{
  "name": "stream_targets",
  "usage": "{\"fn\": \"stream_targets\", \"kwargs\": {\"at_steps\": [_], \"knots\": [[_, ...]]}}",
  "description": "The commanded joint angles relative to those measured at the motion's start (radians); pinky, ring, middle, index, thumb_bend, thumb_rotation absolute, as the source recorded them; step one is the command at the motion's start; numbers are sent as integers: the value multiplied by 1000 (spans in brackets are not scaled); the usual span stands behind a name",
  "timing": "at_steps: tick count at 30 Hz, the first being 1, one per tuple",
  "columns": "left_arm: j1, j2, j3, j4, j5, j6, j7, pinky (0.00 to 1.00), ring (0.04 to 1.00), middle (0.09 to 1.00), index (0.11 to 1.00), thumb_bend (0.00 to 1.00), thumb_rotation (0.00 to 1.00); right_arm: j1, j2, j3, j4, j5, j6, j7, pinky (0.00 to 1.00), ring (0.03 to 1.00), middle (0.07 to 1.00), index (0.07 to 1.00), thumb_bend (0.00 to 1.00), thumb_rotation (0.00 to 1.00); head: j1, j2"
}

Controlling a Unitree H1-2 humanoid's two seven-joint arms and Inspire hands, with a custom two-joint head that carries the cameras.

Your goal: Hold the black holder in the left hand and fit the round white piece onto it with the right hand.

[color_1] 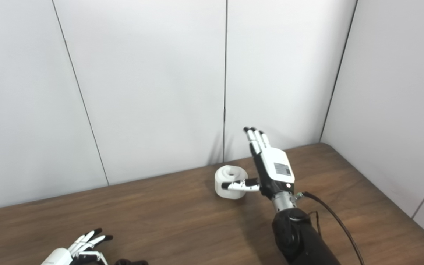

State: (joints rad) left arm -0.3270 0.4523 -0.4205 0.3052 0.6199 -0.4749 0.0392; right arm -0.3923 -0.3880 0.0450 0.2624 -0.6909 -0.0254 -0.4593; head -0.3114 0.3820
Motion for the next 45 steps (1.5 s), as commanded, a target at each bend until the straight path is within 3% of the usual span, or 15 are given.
{"fn": "stream_targets", "kwargs": {"at_steps": [1,6,20,22,28,31,33,34,36,37,38,40,41,43,45], "knots": [[21,12,-25,14,43,15,-54,1000,1000,915,481,517,48,-52,-21,-13,10,0,-78,-68,247,282,412,520,542,7,1,-2],[23,11,-23,12,42,17,-56,1000,1000,915,481,517,48,-54,-21,-14,38,6,-119,-100,241,277,398,507,522,0,-2,-1],[17,10,-26,18,47,15,-54,1000,1000,914,481,517,48,-60,-15,-29,25,29,-140,-96,255,290,403,506,522,0,0,-2],[16,11,-26,19,46,16,-55,1000,1000,917,481,517,48,-61,-14,-31,22,34,-143,-95,267,357,449,530,515,0,0,-1],[15,10,-27,24,45,9,-50,1000,1000,915,481,517,47,-56,-2,-47,-1,76,-155,-87,294,389,471,517,516,0,-2,-1],[16,9,-25,21,45,12,-53,1000,1000,912,481,517,47,-55,23,-82,-12,164,-192,-73,325,419,484,499,519,0,-2,-1],[15,10,-26,21,43,11,-54,1000,1000,915,481,517,47,-47,30,-100,-50,245,-142,13,349,429,495,496,518,0,-5,-2],[15,10,-27,22,45,10,-52,1000,1000,915,481,517,47,-43,30,-105,-69,285,-113,63,370,471,556,494,519,87,-5,-2],[13,10,-28,22,47,11,-52,1000,1000,915,481,518,47,-38,37,-121,-90,353,-82,126,404,548,671,703,835,198,-2,-3],[13,10,-29,22,47,12,-53,1000,1000,915,481,518,47,-38,49,-139,-98,398,-75,143,390,525,656,718,933,234,-1,-3],[13,10,-28,22,46,14,-55,1000,1000,915,481,518,47,-40,60,-157,-99,439,-78,154,303,403,512,569,967,231,-3,-4],[13,11,-28,25,47,11,-51,1000,1000,914,481,518,48,-46,70,-176,-88,466,-101,157,113,160,217,245,908,217,-5,-4],[14,11,-27,25,46,10,-51,1000,1000,913,481,518,48,-49,73,-173,-86,432,-99,136,82,121,170,193,892,215,-8,-1],[14,12,-25,23,45,11,-53,1000,1000,913,481,517,48,-52,79,-169,-87,381,-91,106,32,68,109,115,718,44,-9,-1],[13,13,-27,24,46,10,-53,1000,1000,914,481,517,48,-55,87,-169,-86,364,-98,95,26,61,98,102,658,11,-9,-1]]}}
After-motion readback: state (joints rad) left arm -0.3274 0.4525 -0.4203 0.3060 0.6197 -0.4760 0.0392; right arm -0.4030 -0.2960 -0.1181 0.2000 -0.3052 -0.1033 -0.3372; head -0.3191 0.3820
